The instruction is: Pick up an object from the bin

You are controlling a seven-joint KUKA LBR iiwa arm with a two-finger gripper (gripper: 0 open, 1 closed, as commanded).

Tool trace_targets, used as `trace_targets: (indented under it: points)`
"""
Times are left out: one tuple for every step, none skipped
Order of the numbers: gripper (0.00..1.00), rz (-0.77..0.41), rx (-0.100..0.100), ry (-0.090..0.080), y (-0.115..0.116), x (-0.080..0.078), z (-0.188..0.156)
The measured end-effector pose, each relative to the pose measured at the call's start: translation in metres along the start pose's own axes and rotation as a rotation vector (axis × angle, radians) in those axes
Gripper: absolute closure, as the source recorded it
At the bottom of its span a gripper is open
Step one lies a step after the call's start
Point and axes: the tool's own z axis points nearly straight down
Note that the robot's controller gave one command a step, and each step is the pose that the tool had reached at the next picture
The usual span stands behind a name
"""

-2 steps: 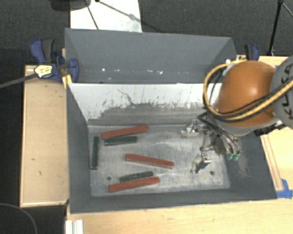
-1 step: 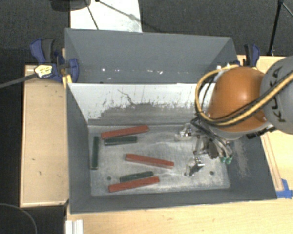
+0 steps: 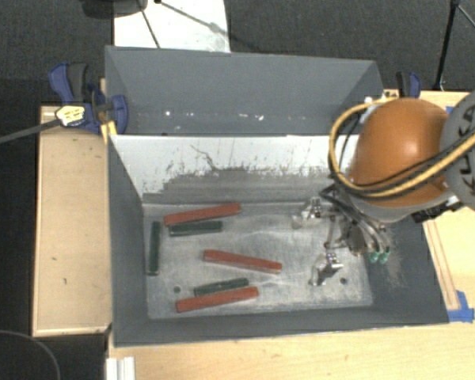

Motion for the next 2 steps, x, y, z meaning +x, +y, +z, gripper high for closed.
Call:
trace_targets:
  points:
    - [0.0,-0.034,0.002,-0.025,0.013,-0.007,0.009]
    - [1.0,-0.269,0.002,-0.014,0.09,-0.001,0.129]
